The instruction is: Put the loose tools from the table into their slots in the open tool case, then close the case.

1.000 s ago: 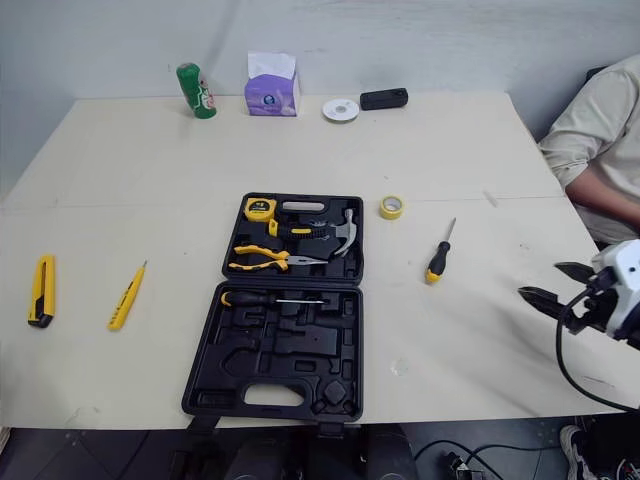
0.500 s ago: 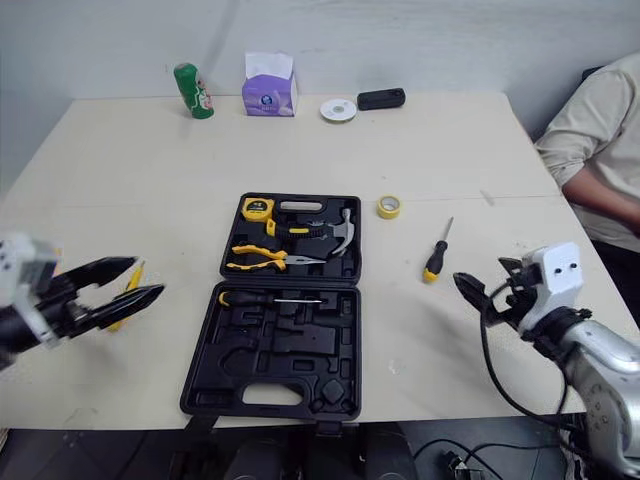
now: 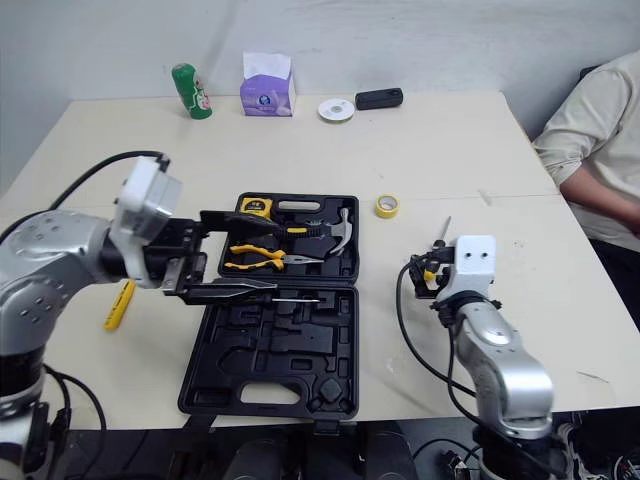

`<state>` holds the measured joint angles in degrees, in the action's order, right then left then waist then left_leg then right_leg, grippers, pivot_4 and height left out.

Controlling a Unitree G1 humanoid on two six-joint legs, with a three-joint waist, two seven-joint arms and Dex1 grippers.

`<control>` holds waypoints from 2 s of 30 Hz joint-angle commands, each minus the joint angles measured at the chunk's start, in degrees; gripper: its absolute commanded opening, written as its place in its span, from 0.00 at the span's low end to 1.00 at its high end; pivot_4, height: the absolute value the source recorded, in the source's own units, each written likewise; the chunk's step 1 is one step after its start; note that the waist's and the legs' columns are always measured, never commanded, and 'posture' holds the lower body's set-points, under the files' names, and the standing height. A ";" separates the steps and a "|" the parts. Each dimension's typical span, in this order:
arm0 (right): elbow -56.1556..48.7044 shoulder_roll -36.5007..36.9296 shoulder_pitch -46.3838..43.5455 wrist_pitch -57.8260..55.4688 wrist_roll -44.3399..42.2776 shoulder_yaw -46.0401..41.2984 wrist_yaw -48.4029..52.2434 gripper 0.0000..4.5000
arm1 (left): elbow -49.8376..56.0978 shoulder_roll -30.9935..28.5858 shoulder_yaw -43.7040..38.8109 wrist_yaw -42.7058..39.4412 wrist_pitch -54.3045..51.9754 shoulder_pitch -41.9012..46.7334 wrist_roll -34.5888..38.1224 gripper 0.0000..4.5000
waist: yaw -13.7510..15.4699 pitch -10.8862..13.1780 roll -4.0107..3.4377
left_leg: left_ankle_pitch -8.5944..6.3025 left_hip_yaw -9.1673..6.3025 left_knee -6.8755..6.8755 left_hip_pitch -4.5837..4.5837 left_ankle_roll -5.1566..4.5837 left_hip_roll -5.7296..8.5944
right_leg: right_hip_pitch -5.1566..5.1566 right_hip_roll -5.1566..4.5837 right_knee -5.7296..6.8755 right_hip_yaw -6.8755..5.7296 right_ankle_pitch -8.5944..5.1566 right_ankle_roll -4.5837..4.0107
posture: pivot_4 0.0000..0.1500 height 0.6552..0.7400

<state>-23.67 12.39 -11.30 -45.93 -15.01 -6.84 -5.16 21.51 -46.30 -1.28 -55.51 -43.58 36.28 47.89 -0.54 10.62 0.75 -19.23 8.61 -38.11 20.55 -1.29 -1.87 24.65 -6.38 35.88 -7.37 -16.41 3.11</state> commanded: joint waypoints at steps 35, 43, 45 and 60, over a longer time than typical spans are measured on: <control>1.70 14.20 -11.92 -0.88 -14.69 -3.31 31.17 0.25 | -1.47 -4.45 -8.27 -5.73 7.15 -13.05 -10.38 1.00 | -1.44 0.01 0.02 | 0.11 -0.14 -0.02 0.00 -0.08 -0.03 | 0.00 -0.05 0.06 0.04 0.01 0.02 | 1.00 0.90; 1.21 25.78 -20.66 -2.26 -18.56 14.56 56.63 0.25 | 1.34 -13.67 -12.40 -11.05 14.46 -31.01 -17.38 1.00 | -0.96 0.02 0.03 | -0.01 -0.19 -0.02 0.03 -0.24 -0.01 | -0.04 -0.18 -0.12 -0.10 0.01 0.02 | 1.00 0.90; 1.71 24.88 -22.56 -2.20 -17.02 19.49 58.00 0.25 | 0.66 -14.17 -12.18 -11.57 15.96 -32.23 -18.47 1.00 | -0.81 0.02 0.04 | -0.05 -0.18 -0.02 0.03 -0.25 -0.01 | -0.04 -0.22 -0.11 -0.12 0.01 0.02 | 1.00 0.90; 2.14 25.62 -23.20 0.63 -8.52 30.19 61.47 0.25 | -2.51 -13.90 -7.74 -12.28 19.20 -29.24 -23.18 1.00 | -1.01 0.02 0.03 | -0.12 -0.15 -0.05 0.14 -0.28 0.01 | 0.06 -0.31 -0.14 -0.24 0.03 0.04 | 1.00 0.90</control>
<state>-20.20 37.57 -34.61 -46.21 -23.66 24.28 55.66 18.82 -59.93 -8.63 -67.66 -24.40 6.55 24.44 -1.56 10.64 0.78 -19.35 8.46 -38.16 20.69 -1.56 -1.86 24.71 -6.69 35.75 -7.61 -16.38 3.14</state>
